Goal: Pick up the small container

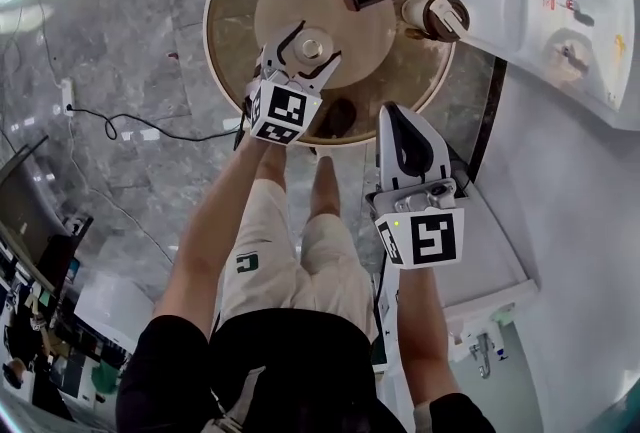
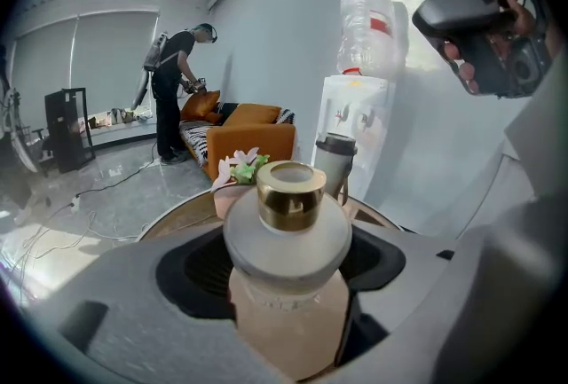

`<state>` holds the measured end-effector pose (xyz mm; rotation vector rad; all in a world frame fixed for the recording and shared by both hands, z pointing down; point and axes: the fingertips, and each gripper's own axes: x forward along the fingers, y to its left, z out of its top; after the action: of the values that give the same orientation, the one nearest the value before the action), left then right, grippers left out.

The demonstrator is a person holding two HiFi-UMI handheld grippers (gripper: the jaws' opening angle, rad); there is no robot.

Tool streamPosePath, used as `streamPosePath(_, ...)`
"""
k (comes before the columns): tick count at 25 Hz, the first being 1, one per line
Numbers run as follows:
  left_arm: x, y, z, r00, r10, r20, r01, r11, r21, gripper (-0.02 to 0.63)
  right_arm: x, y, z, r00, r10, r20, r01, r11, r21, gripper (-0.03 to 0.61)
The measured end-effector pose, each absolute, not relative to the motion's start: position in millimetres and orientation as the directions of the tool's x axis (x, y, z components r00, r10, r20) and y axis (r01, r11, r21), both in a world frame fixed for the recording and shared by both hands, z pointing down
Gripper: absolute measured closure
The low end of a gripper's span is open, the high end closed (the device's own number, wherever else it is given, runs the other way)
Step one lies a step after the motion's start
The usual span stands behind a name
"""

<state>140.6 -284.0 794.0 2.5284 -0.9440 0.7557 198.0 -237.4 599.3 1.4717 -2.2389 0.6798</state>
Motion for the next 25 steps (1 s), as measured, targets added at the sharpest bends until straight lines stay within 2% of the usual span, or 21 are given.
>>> streamPosePath(9,143.7,-249.1,691.8,0.608,-0.554,0.569,-0.717,-0.691,0.094,0.268,224.5,-194.6,530.6,-0.375,-0.77,0.516,-0.927,0.326,-0.187,0.575)
streamPosePath(18,148.1,-217.0,558.9,0.613,-0.631,0.474,-0.747,-0.659,0.088,0.268,236.0,-155.6,449.7,-0.413,-0.804,0.427,-0.911,0.36,-0.203,0.575)
streamPosePath(25,129.2,-189.1,471.6,0.597,-0.662,0.453,-0.774,-0.625,0.106,0.268,230.4,-144.4,397.3,-0.421,-0.829,0.369,-0.907,0.386,-0.167,0.575)
